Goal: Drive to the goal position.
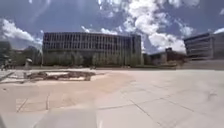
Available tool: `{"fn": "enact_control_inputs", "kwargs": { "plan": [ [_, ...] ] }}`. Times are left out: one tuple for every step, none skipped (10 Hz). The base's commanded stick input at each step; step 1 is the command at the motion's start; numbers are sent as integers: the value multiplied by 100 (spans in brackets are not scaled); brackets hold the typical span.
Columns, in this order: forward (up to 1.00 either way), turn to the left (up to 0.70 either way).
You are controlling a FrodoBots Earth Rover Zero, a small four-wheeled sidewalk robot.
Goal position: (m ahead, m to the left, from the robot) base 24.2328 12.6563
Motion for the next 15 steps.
{"fn": "enact_control_inputs", "kwargs": {
  "plan": [
    [70,0],
    [70,0],
    [70,0],
    [70,0],
    [70,0],
    [70,0],
    [70,0],
    [70,0],
    [70,0],
    [70,0],
    [70,0],
    [70,0],
    [70,0],
    [70,0],
    [70,0]
  ]
}}
